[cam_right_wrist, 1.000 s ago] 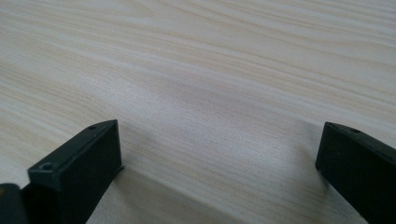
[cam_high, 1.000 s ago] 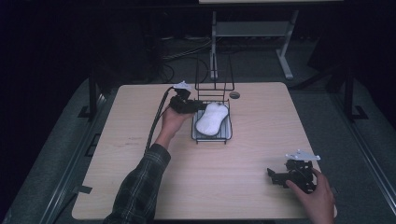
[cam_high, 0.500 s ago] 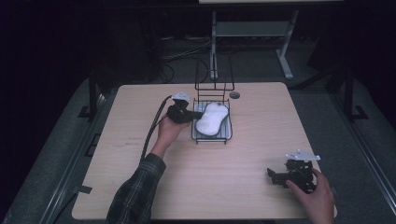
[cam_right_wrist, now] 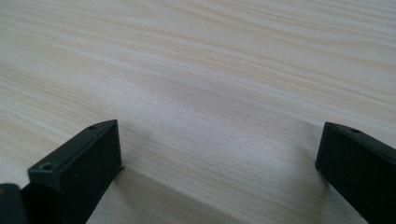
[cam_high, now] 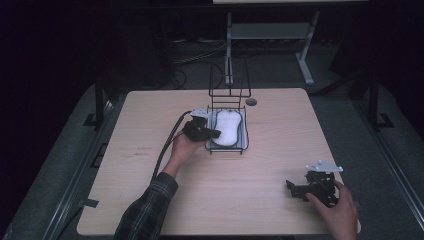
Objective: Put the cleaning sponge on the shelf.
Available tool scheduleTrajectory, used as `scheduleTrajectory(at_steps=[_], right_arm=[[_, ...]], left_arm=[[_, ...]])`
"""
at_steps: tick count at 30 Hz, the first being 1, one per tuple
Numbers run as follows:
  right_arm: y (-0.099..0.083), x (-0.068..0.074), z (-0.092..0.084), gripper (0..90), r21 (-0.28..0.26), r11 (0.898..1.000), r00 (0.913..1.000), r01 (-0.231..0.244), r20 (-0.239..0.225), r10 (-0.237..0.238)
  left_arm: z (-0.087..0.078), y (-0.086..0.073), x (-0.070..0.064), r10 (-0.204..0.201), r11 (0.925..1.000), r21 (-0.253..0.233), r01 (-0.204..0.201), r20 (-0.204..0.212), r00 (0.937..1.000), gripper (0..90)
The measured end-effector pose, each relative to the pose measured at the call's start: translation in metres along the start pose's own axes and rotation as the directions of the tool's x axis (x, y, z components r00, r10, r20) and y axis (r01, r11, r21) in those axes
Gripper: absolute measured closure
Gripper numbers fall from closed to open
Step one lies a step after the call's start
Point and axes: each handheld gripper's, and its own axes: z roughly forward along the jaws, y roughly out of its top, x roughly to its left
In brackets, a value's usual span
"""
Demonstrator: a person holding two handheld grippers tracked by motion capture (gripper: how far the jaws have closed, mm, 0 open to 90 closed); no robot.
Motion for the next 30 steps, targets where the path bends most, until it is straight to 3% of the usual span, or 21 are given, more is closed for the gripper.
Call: scheduleTrajectory(at_steps=[7,16,24,30], right_arm=[[0.000,0.000,0.000,0.0,0.000,1.000,1.0000,0.000,0.000,0.000],[0.000,0.000,0.000,0.0,0.000,1.000,1.0000,0.000,0.000,0.000],[0.000,0.000,0.000,0.0,0.000,1.000,1.0000,0.000,0.000,0.000],[0.000,0.000,0.000,0.0,0.000,1.000,1.0000,0.000,0.000,0.000]], left_arm=[[-0.002,0.000,0.000,-0.004,0.9999,-0.014,0.004,0.000,1.0000,90.0],[-0.019,-0.002,0.002,-0.029,0.9989,-0.037,0.029,-0.005,0.9996,89.3],[-0.039,-0.006,0.002,-0.038,0.9991,-0.023,0.037,-0.041,0.9984,63.2],[-0.056,-0.022,-0.002,-0.050,0.9987,-0.014,0.049,-0.080,0.9955,45.6]])
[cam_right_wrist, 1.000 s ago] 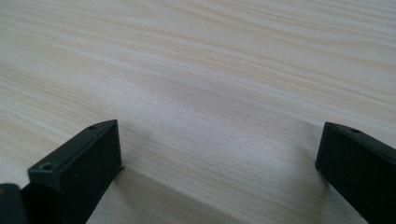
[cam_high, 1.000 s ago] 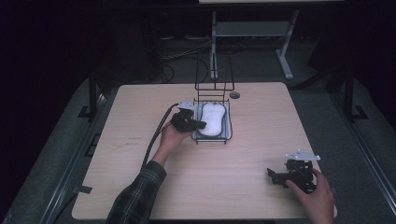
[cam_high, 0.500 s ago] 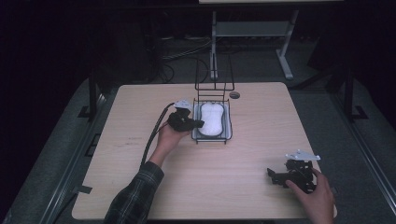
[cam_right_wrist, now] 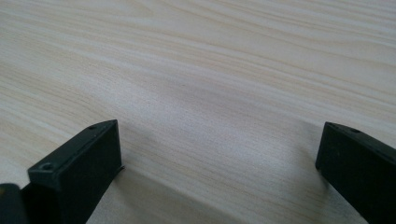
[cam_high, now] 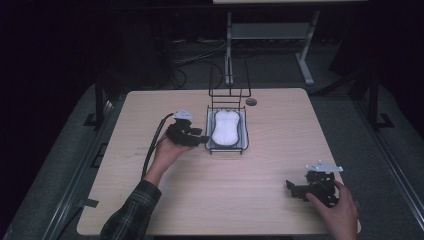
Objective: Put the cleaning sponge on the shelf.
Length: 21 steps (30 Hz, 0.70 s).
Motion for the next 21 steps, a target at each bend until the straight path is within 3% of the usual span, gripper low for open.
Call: scheduleTrajectory(at_steps=[9,12,17,21], right_arm=[[0.000,0.000,0.000,0.0,0.000,1.000,1.0000,0.000,0.000,0.000],[0.000,0.000,0.000,0.0,0.000,1.000,1.0000,0.000,0.000,0.000],[0.000,0.000,0.000,0.0,0.000,1.000,1.0000,0.000,0.000,0.000],[0.000,0.000,0.000,0.0,0.000,1.000,1.0000,0.000,0.000,0.000]], left_arm=[[-0.028,-0.027,-0.006,-0.002,0.9999,0.010,0.002,-0.041,0.9992,26.9],[-0.038,-0.034,-0.012,0.018,0.9998,0.011,-0.017,-0.066,0.9977,23.5],[-0.052,-0.045,-0.021,0.028,0.9996,0.011,-0.027,-0.072,0.9970,18.9],[-0.060,-0.059,-0.028,0.050,0.9978,0.047,-0.046,-0.084,0.9952,16.3]])
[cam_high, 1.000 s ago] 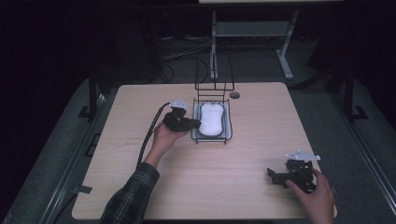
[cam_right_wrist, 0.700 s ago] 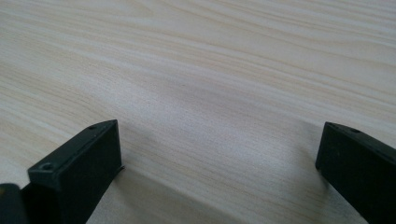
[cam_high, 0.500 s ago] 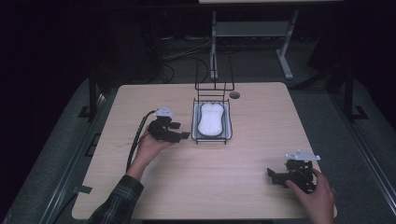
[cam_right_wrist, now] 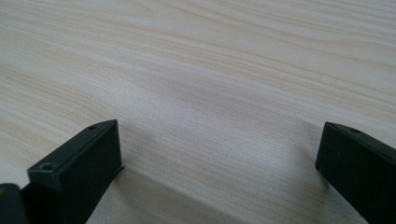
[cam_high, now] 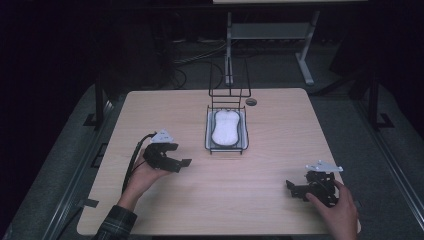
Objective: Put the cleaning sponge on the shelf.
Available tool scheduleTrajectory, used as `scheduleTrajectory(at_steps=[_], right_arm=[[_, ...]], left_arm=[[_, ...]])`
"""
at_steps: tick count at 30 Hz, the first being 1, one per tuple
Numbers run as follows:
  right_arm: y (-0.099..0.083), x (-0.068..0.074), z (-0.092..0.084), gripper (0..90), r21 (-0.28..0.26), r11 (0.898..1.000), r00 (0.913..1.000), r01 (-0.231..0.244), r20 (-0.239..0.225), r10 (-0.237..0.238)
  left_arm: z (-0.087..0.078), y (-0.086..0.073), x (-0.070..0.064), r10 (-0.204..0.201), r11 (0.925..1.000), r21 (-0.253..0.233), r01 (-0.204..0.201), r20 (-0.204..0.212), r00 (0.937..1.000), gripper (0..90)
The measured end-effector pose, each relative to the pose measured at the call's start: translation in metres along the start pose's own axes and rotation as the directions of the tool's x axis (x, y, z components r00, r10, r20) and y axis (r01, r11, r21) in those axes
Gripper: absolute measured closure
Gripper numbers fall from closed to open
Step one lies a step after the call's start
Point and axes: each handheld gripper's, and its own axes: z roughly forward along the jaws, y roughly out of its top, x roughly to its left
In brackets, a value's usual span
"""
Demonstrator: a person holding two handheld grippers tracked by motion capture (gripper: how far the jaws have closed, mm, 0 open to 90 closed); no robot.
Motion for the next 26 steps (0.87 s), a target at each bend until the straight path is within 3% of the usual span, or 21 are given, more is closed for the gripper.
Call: scheduleTrajectory(at_steps=[9,26], right_arm=[[0.000,0.000,0.000,0.0,0.000,1.000,1.0000,0.000,0.000,0.000],[0.000,0.000,0.000,0.0,0.000,1.000,1.0000,0.000,0.000,0.000]], left_arm=[[-0.018,-0.032,-0.013,0.017,0.9995,0.026,-0.016,-0.043,0.9989,13.7],[-0.037,-0.081,-0.029,-0.001,0.9942,0.107,0.008,-0.060,0.9982,13.1]])
